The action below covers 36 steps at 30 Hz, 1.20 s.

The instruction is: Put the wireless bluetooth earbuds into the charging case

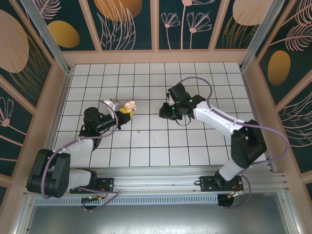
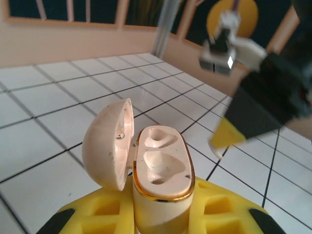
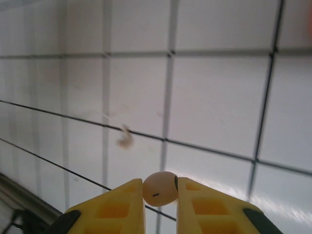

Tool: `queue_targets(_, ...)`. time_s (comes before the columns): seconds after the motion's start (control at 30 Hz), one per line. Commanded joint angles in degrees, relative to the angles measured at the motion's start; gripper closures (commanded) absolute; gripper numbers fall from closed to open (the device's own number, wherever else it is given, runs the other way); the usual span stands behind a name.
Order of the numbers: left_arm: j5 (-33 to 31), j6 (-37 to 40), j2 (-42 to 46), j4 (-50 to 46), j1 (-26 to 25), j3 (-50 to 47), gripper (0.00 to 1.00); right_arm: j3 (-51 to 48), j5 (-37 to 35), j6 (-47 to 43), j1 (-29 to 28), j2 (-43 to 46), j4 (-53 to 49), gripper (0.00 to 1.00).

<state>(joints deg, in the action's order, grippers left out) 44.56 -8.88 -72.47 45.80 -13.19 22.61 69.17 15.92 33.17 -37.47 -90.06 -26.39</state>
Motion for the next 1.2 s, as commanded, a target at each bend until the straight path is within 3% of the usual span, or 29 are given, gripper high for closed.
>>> queue_targets(0.0, -0.3, 7.7, -0.2, 2.0, -2.2, 2.8, 0.87, -1.8, 1.0, -1.0, 0.2, 4.2, 12.4, 0.81)
queue_targets(0.37, -4.7, 18.1, -5.5, 8.2, -10.3, 7.0, 0.88, -7.6, 5.2, -2.7, 0.1, 13.4, 31.9, 0.81)
queue_targets(0.67, -10.3, 21.4, -6.8, 15.1, -13.3, 6.4, 0.87, -14.4, 5.3, 0.0, -1.7, 16.2, 45.5, 0.80)
queue_targets(0.83, -12.1, 19.9, -7.6, 16.9, -13.9, 6.6, 0.87, -17.0, 4.7, 1.6, -2.6, 16.4, 50.6, 0.81)
queue_targets(1.17, -14.2, 9.7, -10.9, 25.7, -13.9, 6.8, 0.88, -17.9, 3.4, 3.3, -4.2, 14.4, 55.9, 0.81)
